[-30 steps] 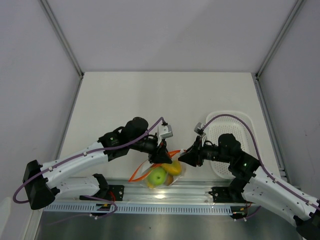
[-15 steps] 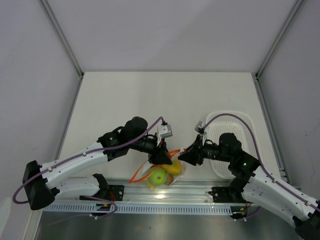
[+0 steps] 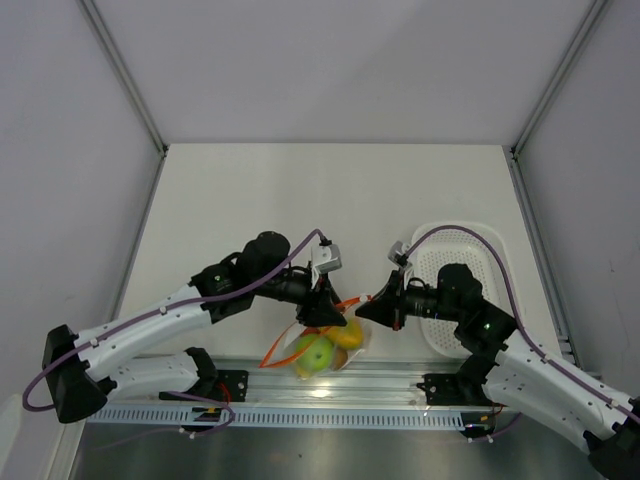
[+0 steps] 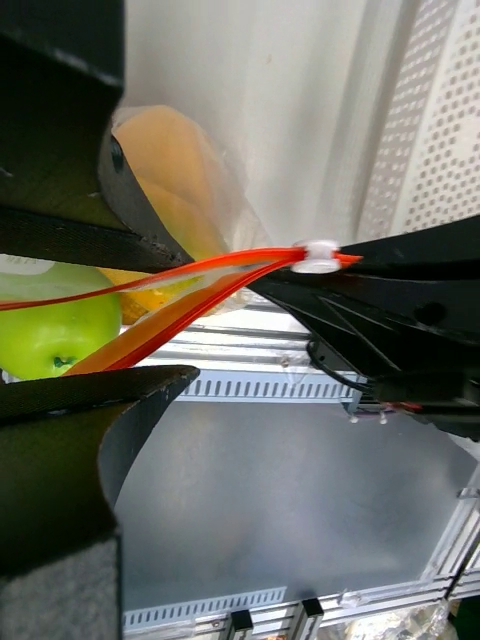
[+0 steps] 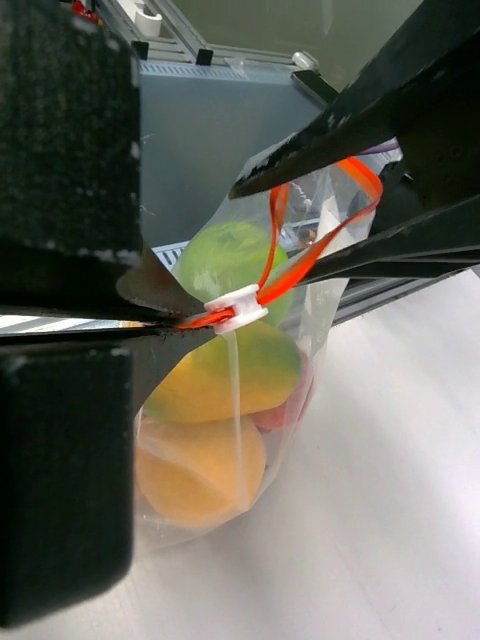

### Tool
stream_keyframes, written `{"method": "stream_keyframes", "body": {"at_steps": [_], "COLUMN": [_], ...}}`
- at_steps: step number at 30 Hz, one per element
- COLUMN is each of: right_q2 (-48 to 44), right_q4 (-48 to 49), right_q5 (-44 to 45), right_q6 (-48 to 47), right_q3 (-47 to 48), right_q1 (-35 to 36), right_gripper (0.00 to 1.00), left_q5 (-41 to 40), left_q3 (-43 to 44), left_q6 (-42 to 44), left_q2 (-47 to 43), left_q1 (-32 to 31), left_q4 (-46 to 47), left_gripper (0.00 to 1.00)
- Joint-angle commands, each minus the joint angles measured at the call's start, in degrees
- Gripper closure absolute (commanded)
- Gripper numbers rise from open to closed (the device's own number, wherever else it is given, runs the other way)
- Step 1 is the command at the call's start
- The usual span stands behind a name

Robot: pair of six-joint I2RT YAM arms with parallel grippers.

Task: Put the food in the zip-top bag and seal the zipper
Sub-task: Zip the zipper food storage bag at the center of the board.

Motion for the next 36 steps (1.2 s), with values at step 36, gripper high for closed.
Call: {"method": "stream_keyframes", "body": {"at_steps": [36], "right_q2": [-0.7], "right_q4": [2.6], "right_q5": [-3.5], "right_q6": [3.6], "right_q3": [0.9], "right_q1": [-0.2], "right_gripper": [1.00], "left_q5": [2.7], "left_q3": [7.8], "left_q6": [-3.6], "left_q2": [8.3], "left_q1": [0.3], "left_q4": [10.0], "left_gripper": [0.67]}}
